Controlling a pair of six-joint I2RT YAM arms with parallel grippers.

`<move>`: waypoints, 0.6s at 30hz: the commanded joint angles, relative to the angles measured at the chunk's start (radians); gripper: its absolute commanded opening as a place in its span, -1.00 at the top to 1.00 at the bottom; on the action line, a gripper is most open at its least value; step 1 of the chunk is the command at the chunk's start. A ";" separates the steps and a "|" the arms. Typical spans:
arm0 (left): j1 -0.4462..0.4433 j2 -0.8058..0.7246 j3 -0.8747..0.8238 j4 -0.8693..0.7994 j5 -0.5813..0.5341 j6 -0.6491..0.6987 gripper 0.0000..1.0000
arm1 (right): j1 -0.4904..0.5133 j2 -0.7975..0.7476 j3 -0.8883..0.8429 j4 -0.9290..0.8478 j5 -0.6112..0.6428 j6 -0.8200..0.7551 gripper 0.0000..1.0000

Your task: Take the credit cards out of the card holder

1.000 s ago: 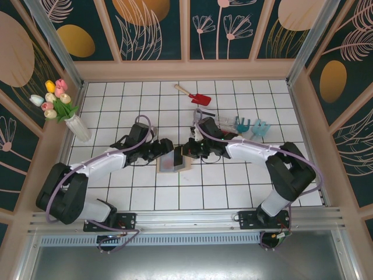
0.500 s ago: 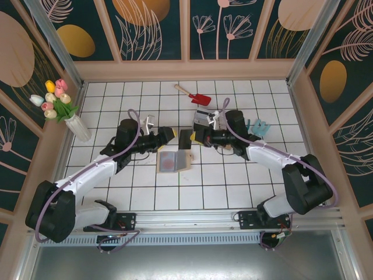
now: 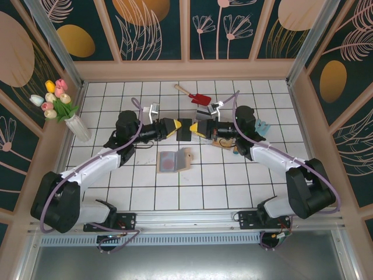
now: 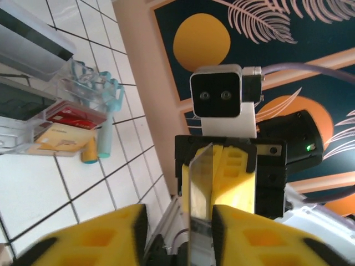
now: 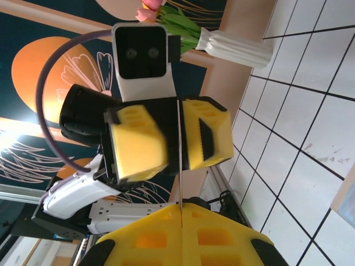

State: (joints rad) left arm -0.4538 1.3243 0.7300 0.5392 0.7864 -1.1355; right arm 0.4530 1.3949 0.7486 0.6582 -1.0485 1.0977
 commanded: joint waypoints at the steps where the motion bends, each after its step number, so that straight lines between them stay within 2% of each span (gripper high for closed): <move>1: -0.001 0.008 0.032 0.130 0.018 -0.053 0.66 | -0.006 0.001 0.043 0.087 -0.041 0.029 1.00; 2: -0.001 0.007 0.028 0.151 0.010 -0.068 0.82 | -0.005 0.007 0.046 0.095 -0.039 0.039 1.00; 4: -0.002 0.003 0.026 0.172 -0.001 -0.076 1.00 | -0.004 0.017 0.043 0.131 -0.029 0.076 0.77; 6: -0.002 0.000 0.026 0.168 -0.016 -0.075 1.00 | 0.003 0.029 0.050 0.157 -0.011 0.107 0.56; 8: -0.002 0.002 0.031 0.160 -0.029 -0.075 1.00 | 0.012 0.041 0.063 0.159 0.012 0.113 0.47; 12: -0.002 0.011 0.036 0.179 -0.029 -0.104 1.00 | 0.020 0.066 0.092 0.153 0.034 0.122 0.50; 16: -0.001 0.013 0.038 0.182 -0.027 -0.095 1.00 | 0.021 0.090 0.118 0.104 0.045 0.102 0.69; 18: -0.001 0.017 0.057 0.111 -0.023 -0.030 1.00 | 0.019 0.107 0.122 0.107 0.045 0.099 0.83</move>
State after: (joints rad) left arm -0.4541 1.3308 0.7433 0.6579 0.7559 -1.2171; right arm 0.4675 1.4811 0.8341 0.7456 -1.0142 1.2087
